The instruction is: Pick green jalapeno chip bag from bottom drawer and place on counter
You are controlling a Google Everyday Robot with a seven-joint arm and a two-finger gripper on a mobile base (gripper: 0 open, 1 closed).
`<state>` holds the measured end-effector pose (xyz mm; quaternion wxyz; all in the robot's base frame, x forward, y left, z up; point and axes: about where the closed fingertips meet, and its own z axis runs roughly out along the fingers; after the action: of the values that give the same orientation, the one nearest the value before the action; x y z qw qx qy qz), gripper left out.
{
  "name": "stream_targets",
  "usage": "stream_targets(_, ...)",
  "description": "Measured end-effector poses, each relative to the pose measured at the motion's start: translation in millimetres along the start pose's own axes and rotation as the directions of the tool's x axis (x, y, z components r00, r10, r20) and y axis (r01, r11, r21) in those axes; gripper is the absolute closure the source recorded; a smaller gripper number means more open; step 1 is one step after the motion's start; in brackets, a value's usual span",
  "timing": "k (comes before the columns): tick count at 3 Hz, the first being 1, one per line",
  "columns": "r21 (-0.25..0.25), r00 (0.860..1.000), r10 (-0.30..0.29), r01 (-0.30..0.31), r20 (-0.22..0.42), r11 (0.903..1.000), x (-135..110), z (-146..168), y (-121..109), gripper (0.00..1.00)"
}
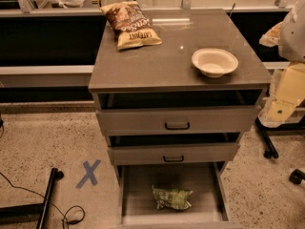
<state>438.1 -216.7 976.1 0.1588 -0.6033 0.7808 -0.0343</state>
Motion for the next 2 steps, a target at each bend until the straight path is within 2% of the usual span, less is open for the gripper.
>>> stream_targets(1,0.0,1.0,0.0,0.0,0.0,1.0,0,0,0,0.0)
stream_targets(2,-0.041,0.998,-0.017,0.02,0.068,0.999,-4,37,2,0.0)
